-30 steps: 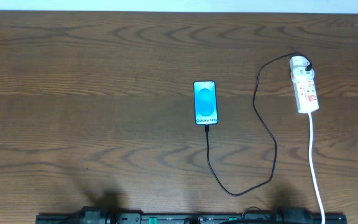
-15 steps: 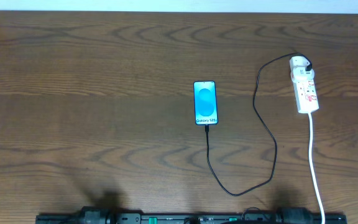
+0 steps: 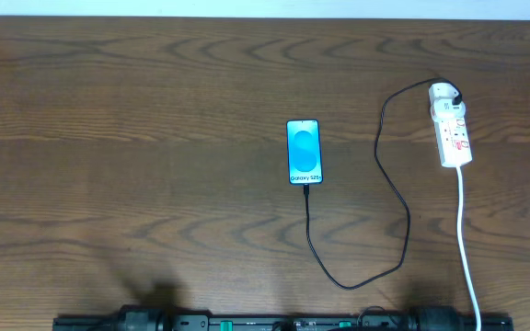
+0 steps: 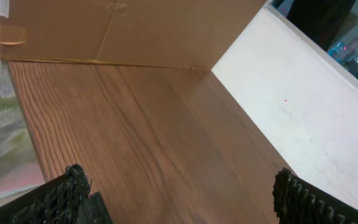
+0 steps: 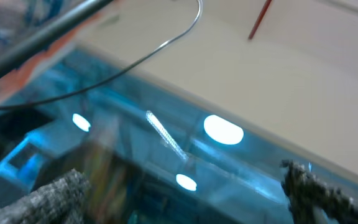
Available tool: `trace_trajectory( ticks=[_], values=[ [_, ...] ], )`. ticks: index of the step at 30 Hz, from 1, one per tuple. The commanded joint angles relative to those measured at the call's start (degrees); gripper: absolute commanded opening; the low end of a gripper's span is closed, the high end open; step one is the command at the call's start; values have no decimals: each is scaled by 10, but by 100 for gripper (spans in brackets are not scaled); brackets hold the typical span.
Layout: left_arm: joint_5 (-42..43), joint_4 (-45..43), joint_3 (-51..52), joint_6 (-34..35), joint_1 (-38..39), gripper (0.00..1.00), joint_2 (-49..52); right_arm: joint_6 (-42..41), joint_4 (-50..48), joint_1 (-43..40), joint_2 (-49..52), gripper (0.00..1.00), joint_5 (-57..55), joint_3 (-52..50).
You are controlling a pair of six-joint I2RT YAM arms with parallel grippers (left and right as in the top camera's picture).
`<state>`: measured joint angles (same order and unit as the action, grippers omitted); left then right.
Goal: Plug charger to phone and switch on socket
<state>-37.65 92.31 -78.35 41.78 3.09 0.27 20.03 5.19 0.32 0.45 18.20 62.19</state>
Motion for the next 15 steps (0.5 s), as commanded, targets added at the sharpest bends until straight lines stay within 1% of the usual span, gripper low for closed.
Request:
trace_trajectory(
  ticks=[1, 4, 6, 7, 10, 11, 14, 15],
  values=[
    [-5, 45, 1, -1, -1, 97, -1, 2, -10, -1, 8, 99, -48, -96],
    [-5, 45, 1, -1, -1, 97, -1, 2, 8, -1, 8, 99, -48, -146],
    [-5, 45, 1, -1, -1, 97, -1, 2, 49, -1, 8, 99, -48, -222],
    [-5, 45, 1, -1, -1, 97, -1, 2, 49, -1, 8, 99, -48, -243],
    [-5, 45, 1, -1, -1, 97, -1, 2, 39, -1, 8, 99, -48, -309],
    [-5, 45, 1, -1, -1, 97, -1, 2, 25, -1, 9, 99, -48, -356],
    [-5, 45, 1, -1, -1, 97, -1, 2, 3, -1, 11, 99, -50, -422],
    [-5, 45, 1, -1, -1, 97, -1, 1, -7, -1, 11, 99, -55, -458]
  ],
)
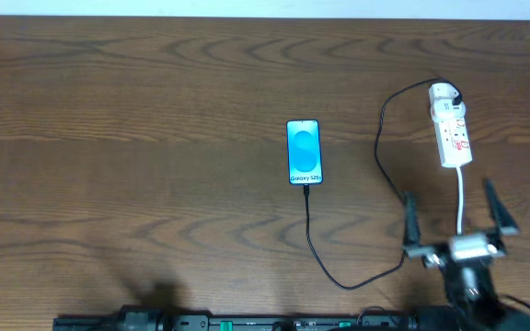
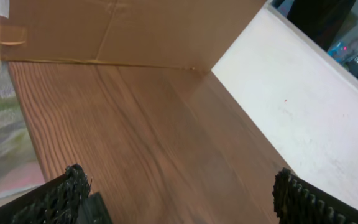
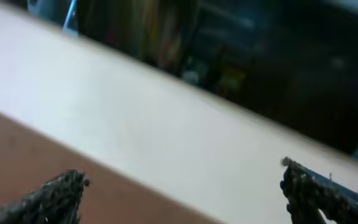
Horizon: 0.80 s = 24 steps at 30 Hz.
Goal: Plug charger to phone and switch on socket
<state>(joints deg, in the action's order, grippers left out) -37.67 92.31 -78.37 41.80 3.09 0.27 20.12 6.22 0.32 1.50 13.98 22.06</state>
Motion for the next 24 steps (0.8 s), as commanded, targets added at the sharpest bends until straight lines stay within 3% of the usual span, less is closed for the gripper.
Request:
trace_trajectory(
  ticks=[1, 10, 16, 24],
  values=[
    [-5, 45, 1, -1, -1, 97, -1, -2, -25, -1, 0, 99, -17, -77],
    [-5, 45, 1, -1, -1, 97, -1, -67, -87, -1, 0, 99, -81, -214],
    [-5, 45, 1, -1, -1, 97, -1, -99, -20, -2, 1, 99, -99, -217],
    [-5, 45, 1, -1, -1, 97, -1, -100, -22, -2, 16, 99, -94, -217]
  ],
)
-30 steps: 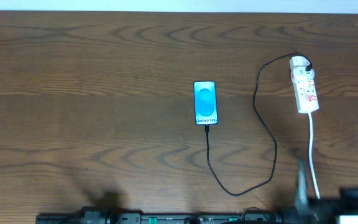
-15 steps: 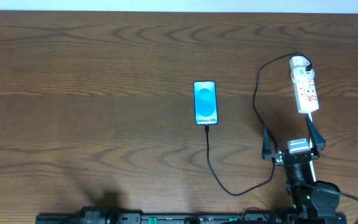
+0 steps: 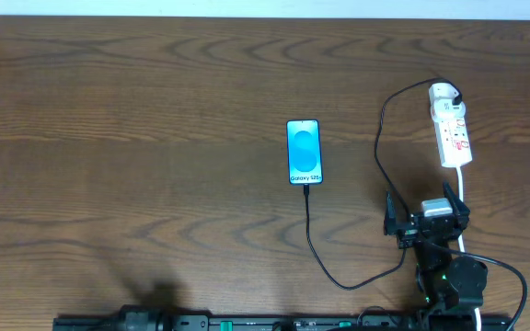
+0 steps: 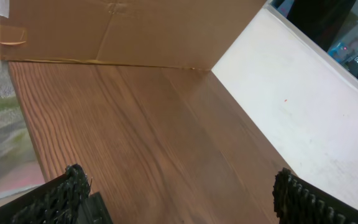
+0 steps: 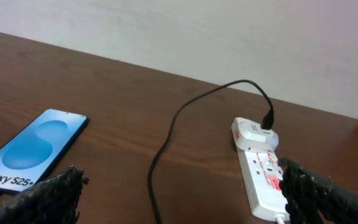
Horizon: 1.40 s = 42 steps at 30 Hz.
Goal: Plug charger to phone and switch on socket
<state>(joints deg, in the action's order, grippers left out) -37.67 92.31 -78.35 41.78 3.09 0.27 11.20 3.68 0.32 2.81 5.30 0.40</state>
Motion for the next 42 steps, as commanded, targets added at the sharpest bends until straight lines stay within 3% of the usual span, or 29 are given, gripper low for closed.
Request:
trace_trajectory(
  ticks=[1, 42],
  values=[
    [-5, 45, 1, -1, -1, 97, -1, -11, 3, -2, 2, 99, -7, -1],
    [-5, 45, 1, -1, -1, 97, -1, -30, 2, 5, -25, 99, -8, -1]
  ],
)
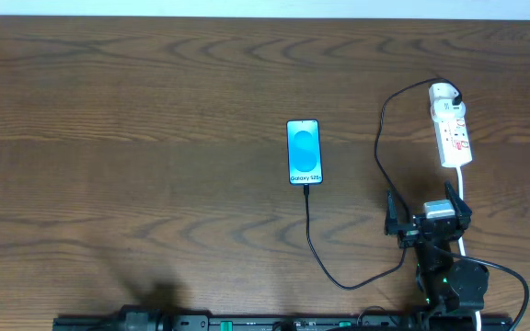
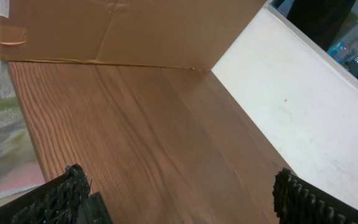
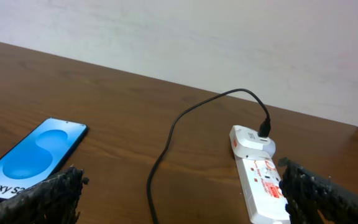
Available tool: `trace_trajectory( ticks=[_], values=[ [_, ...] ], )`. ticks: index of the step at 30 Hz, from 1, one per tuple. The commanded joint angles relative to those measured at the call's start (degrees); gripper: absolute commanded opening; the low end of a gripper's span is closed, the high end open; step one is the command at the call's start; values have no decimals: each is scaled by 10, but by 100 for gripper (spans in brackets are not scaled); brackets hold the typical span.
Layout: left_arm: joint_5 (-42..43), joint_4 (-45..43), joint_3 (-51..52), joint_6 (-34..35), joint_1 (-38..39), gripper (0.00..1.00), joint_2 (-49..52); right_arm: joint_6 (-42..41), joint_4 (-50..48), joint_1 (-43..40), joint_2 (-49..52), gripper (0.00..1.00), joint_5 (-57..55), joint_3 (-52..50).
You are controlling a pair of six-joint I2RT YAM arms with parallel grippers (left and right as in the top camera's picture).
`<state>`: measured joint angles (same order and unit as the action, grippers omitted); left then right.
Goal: Plug charger to phone and switch on socket
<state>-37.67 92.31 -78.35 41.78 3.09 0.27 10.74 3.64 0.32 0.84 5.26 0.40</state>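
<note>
The phone [image 1: 304,152] lies face up mid-table with its blue screen lit, and shows at lower left as the phone [image 3: 33,158] in the right wrist view. A black charger cable [image 1: 313,244] meets its lower edge, loops right and runs up to the white plug [image 1: 443,92] in the white power strip [image 1: 454,133]. Whether the cable is seated in the phone cannot be told. My right gripper [image 1: 428,213] stands open just short of the strip. From the wrist, the right gripper [image 3: 182,199] faces the cable [image 3: 166,143] and the strip [image 3: 263,190]. My left gripper [image 2: 179,199] is open over bare wood.
The strip's white cord [image 1: 461,188] runs down toward the table's near edge, under my right gripper. In the left wrist view a cardboard box [image 2: 135,31] and a white wall [image 2: 303,99] border the wooden table [image 2: 166,137].
Almost nothing has changed. The phone and the strip sit slightly lower in the right wrist view. The left gripper has not moved.
At first no arm showed from overhead and the right wrist camera faced away from the table. Then the right gripper appeared at the near right, open wide. Later it stood over the white cord facing the strip and phone, where it remains.
</note>
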Motion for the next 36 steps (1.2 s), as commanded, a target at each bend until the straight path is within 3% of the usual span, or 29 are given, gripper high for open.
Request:
trace_trajectory(
  ticks=[1, 21, 36],
  values=[
    [-5, 45, 1, -1, -1, 97, -1, -30, 3, 5, -6, 99, -16, -1],
    [-5, 45, 1, -1, -1, 97, -1, -51, 6, 30, -6, 99, -36, -1],
    [-5, 45, 1, -1, -1, 97, -1, -51, 6, -33, -6, 99, -34, -1]
  ],
)
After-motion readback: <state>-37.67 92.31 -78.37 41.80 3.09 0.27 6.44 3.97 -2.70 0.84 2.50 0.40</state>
